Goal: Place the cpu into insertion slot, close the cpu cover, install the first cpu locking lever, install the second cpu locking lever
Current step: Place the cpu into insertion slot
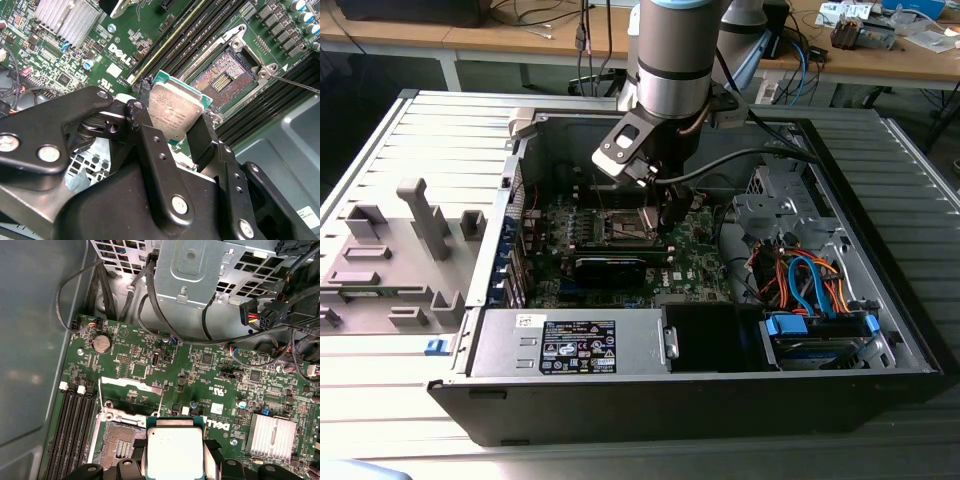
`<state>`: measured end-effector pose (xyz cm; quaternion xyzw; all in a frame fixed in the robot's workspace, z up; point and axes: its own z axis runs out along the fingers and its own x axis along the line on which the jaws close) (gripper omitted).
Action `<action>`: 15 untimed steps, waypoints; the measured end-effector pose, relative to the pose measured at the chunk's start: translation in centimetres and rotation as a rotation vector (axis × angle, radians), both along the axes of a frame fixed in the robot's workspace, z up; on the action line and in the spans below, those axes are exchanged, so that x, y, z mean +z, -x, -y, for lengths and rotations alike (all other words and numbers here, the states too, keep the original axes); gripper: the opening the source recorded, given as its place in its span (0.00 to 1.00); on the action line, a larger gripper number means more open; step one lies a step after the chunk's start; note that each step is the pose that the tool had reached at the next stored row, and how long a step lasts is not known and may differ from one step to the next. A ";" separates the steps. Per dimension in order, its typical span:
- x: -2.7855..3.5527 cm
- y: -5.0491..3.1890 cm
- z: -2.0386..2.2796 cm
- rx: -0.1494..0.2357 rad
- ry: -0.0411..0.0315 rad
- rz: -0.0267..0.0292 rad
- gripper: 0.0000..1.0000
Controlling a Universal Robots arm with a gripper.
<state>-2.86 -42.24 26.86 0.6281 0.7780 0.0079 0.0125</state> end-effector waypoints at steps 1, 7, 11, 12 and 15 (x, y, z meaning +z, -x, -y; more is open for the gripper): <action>0.00 0.00 0.00 0.000 0.0000 0.0000 0.55; 0.00 0.00 0.00 -0.003 0.0000 0.0000 0.55; 0.00 0.00 0.00 -0.005 0.0001 0.0000 0.55; 0.00 0.00 0.00 -0.005 0.0001 0.0000 0.55; 0.00 0.00 0.00 -0.007 0.0001 0.0000 0.55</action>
